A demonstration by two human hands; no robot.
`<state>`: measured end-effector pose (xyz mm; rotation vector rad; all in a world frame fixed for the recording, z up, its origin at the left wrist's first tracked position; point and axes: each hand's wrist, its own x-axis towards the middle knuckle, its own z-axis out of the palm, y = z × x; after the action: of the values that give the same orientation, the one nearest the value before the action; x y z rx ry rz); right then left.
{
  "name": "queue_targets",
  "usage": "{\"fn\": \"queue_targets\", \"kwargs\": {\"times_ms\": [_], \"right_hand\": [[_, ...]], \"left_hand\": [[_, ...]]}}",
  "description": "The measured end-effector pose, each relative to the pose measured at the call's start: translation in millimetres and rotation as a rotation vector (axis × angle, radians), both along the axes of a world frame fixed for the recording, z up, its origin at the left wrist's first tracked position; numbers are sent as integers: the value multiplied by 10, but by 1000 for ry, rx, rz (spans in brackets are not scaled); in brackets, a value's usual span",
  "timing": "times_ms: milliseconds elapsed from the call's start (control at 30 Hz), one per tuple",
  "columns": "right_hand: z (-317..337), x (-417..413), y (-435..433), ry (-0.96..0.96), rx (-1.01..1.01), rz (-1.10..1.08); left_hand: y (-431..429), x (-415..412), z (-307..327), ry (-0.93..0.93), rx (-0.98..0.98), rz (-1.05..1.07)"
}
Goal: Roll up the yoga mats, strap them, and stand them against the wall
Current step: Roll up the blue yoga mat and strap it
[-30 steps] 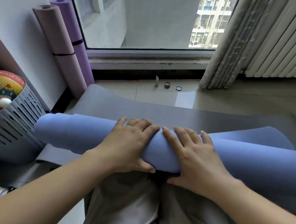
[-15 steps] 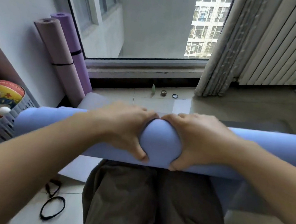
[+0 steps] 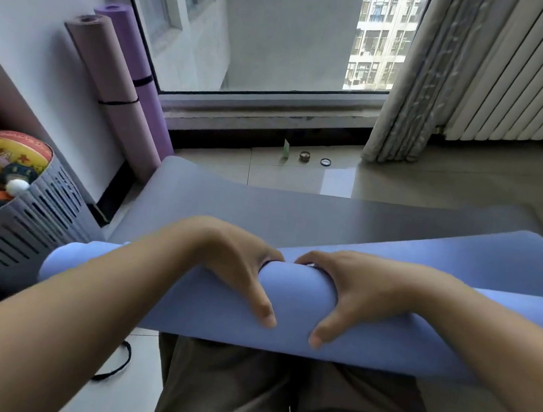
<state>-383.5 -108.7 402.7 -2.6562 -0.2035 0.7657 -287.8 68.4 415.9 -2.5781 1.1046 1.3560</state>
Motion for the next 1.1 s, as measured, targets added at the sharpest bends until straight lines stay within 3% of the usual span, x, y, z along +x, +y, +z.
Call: {"fn": "queue_targets", "kwargs": {"times_ms": [133,233,300,467,600,667,767,900,1000,1100], "right_hand": [[-6,-271,119,-291,-295,68],[-163,-373,172,-282,-380,48],[-177,-258,122,-246,-347,28],[-7,323,-154,53,-17,-40],[12,564,-213,191,42,-84],[-23,453,-183,42,-55,-73],[-195,89,-111,-306,-376,-28],[-472,-50,-107,-599,-390,-87],[-375,84,-184,-614,-362,-119],[-301,179,-239,-611,-351,-135]], "left_hand": [[-64,128,31,15,55,-12],[-69,142,34,-7,47,-10],[-8,126,38,-106,-45,38],[69,-173,-94,-713,-258,-72],[93,-392,-373,-786,-149,-124],[100,-313,-424,-836,-214,-100],[82,-193,-401,-833,-285,-90],[29,-143,-381,-843,-284,-108],[27,-159,-448,-927,-386,-92],[23,-159,-557,-1061,-608,-70]]}}
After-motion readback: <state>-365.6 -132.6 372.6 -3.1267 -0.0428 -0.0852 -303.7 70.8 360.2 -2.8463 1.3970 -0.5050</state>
